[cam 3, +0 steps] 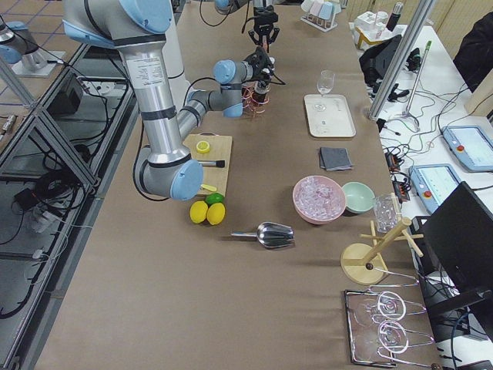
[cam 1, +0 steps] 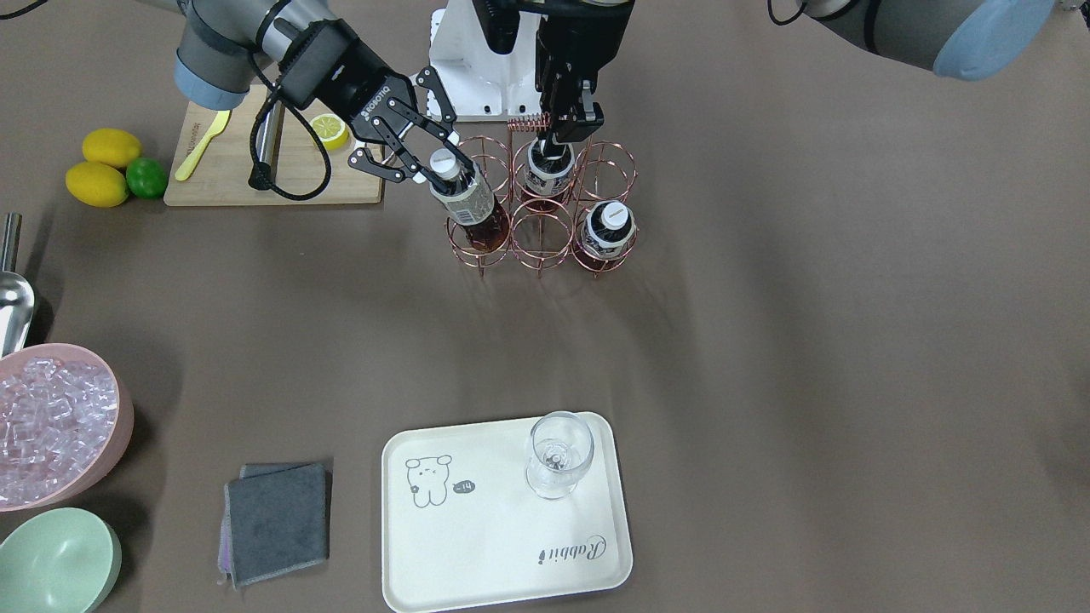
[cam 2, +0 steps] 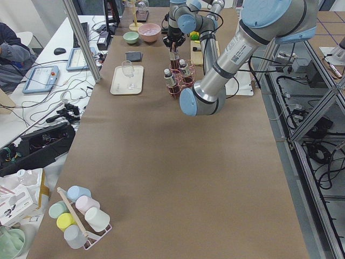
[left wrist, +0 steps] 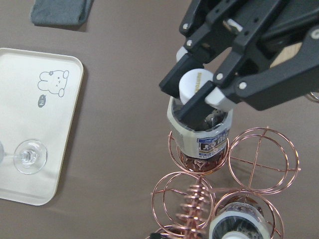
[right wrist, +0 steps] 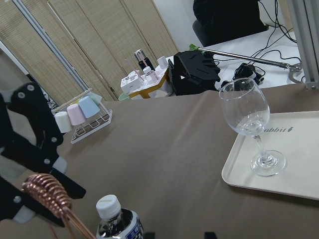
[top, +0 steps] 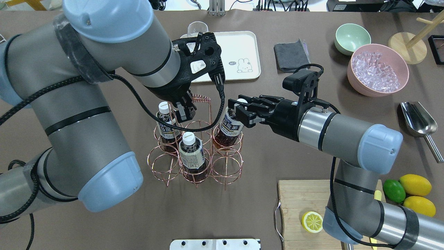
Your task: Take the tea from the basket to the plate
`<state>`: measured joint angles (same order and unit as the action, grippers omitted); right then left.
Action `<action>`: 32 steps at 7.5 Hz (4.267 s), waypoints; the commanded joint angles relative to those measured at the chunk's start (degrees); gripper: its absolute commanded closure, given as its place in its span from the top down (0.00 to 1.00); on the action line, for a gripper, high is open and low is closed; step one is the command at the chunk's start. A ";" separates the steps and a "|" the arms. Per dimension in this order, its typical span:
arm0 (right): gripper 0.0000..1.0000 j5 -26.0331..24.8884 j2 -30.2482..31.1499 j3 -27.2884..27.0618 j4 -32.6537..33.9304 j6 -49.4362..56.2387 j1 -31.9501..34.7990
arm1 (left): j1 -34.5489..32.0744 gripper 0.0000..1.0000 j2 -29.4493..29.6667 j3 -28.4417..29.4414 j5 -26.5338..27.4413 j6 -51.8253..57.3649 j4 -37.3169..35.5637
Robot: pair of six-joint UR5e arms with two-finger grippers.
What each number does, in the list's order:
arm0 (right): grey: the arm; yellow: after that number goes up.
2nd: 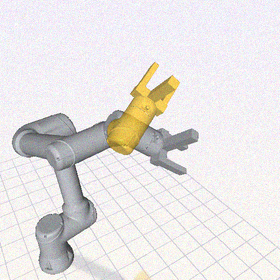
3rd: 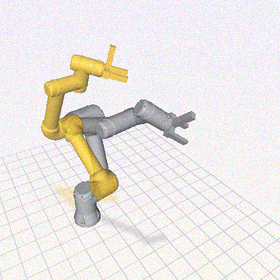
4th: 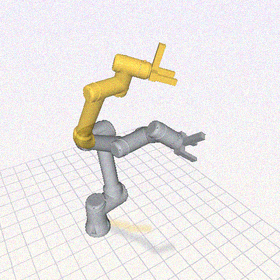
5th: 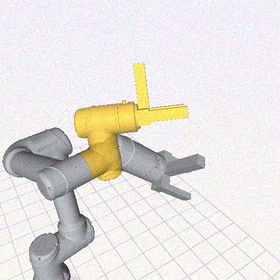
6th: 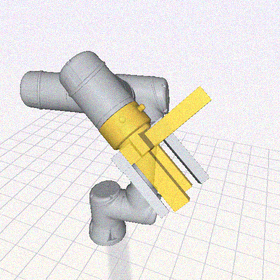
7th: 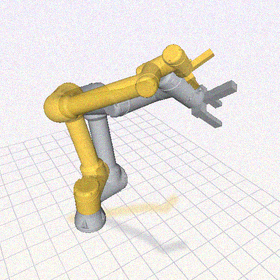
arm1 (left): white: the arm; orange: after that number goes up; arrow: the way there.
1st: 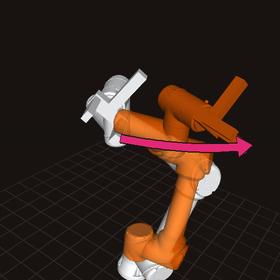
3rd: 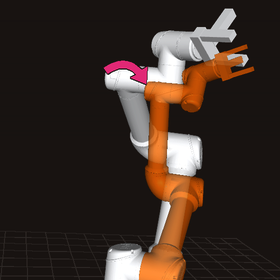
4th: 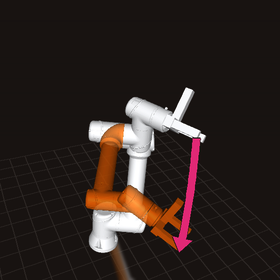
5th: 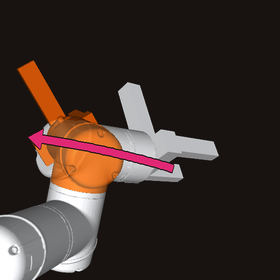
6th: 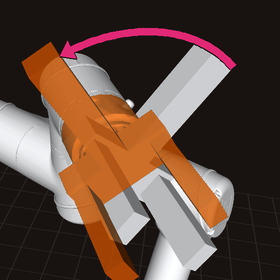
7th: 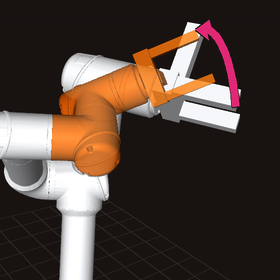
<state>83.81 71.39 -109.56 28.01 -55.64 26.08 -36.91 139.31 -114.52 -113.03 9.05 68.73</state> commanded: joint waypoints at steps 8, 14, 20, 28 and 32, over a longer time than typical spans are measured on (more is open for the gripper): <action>0.00 8.89 2.09 -3.65 1.60 0.89 8.79 | -0.44 0.00 0.00 -0.09 0.00 0.09 -0.08; 0.00 20.04 1.47 -3.92 4.23 1.49 20.91 | -1.84 0.00 0.00 -0.09 0.00 0.53 -0.17; 0.00 18.08 -7.99 12.74 4.51 10.89 23.75 | -8.76 0.00 -0.70 -0.26 -3.23 9.03 -2.36; 0.00 12.62 -27.08 43.00 -4.45 13.09 22.62 | -29.42 0.00 -13.60 -0.26 -8.35 31.08 -6.50; 0.00 9.97 -27.71 46.79 -7.79 13.19 20.07 | -37.25 0.00 -20.11 -0.26 -8.35 43.12 -6.50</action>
<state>94.38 43.77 -64.45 22.01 -42.48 47.03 -70.87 122.27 -114.79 -121.27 46.54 62.23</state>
